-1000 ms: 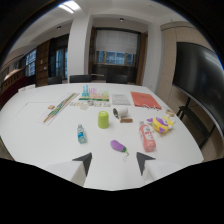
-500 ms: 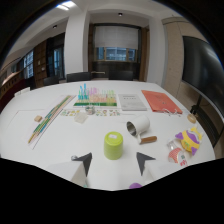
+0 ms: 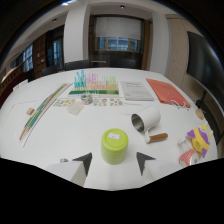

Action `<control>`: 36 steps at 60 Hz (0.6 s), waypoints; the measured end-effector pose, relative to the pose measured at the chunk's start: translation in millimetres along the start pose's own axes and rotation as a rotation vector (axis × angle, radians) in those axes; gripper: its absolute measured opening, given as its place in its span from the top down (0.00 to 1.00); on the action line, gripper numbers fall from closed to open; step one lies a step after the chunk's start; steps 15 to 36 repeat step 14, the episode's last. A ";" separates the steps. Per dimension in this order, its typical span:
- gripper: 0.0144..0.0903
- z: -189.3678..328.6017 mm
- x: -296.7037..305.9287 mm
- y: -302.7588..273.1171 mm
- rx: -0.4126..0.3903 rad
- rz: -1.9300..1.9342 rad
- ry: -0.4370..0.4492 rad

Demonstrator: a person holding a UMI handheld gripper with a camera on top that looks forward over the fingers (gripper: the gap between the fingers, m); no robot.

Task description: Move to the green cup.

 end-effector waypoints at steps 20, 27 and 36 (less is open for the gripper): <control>0.08 0.8 -2.7 -1.0 0.002 -0.004 -0.004; 0.08 0.8 -2.7 -1.0 0.002 -0.004 -0.004; 0.08 0.8 -2.7 -1.0 0.002 -0.004 -0.004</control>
